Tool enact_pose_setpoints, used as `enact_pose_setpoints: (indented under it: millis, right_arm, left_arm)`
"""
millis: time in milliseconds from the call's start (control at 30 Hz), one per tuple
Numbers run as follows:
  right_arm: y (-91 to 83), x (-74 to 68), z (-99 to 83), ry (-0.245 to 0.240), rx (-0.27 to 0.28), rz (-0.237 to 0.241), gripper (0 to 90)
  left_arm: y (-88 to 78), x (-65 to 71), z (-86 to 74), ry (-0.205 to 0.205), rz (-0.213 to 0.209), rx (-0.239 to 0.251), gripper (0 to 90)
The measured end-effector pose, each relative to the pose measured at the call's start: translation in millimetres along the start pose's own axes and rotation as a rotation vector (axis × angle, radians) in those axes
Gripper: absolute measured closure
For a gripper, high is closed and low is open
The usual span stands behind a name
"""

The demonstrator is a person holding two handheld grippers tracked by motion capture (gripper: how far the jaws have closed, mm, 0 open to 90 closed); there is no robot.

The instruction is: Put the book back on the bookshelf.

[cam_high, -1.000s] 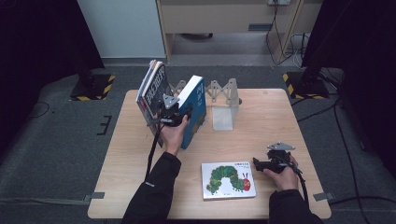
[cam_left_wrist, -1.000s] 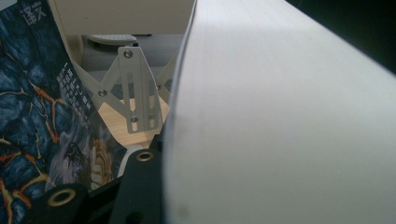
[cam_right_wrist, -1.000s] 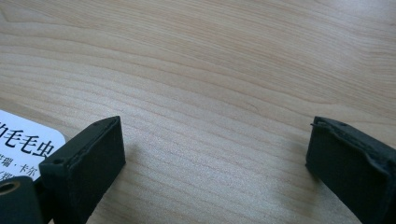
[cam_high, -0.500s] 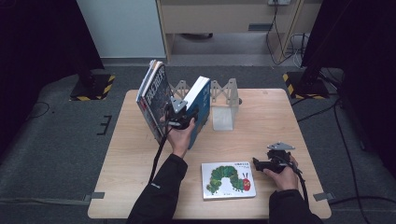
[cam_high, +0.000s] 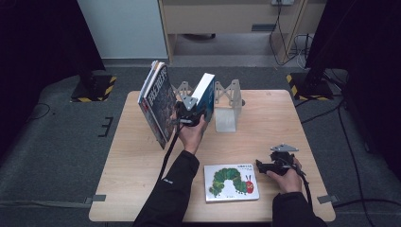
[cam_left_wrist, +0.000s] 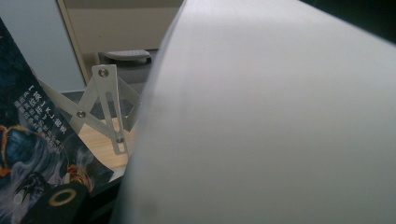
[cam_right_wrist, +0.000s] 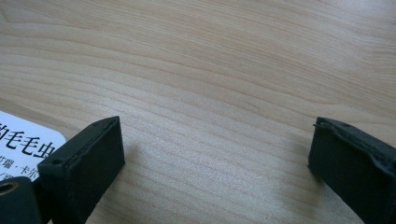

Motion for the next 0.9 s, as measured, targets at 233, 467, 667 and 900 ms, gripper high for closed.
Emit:
enact_pose_setpoints:
  millis: [233, 467, 667, 900]
  right_arm:
    - [0.3, -0.3, 0.2, 0.003, 0.001, -0.001, 3.3]
    - [0.4, -0.3, 0.2, 0.002, 0.001, -0.001, 3.3]
    - [0.4, -0.3, 0.2, 0.003, 0.001, -0.002, 3.3]
    - [0.4, -0.1, 0.2, 0.000, 0.001, -0.002, 3.3]
  left_arm:
    - [6.8, -0.2, 2.0, -0.008, -0.020, -0.002, 57.2]
    - [-9.6, -7.7, -7.5, -0.028, -0.081, 0.001, 52.1]
    - [-25.7, -16.2, -24.7, 0.004, -0.107, -0.008, 51.5]
    - [-21.7, -12.2, -25.8, 0.001, -0.089, -0.036, 57.6]
Point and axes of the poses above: each handheld gripper's, and its own axes: y roughly forward along the jaws, z roughly out of its top, x roughly to its right, the point moved 3 cm from there along y, roughly forward along the jaws, and after that the axes turned 10 degrees about z, right-handed, at the moved point
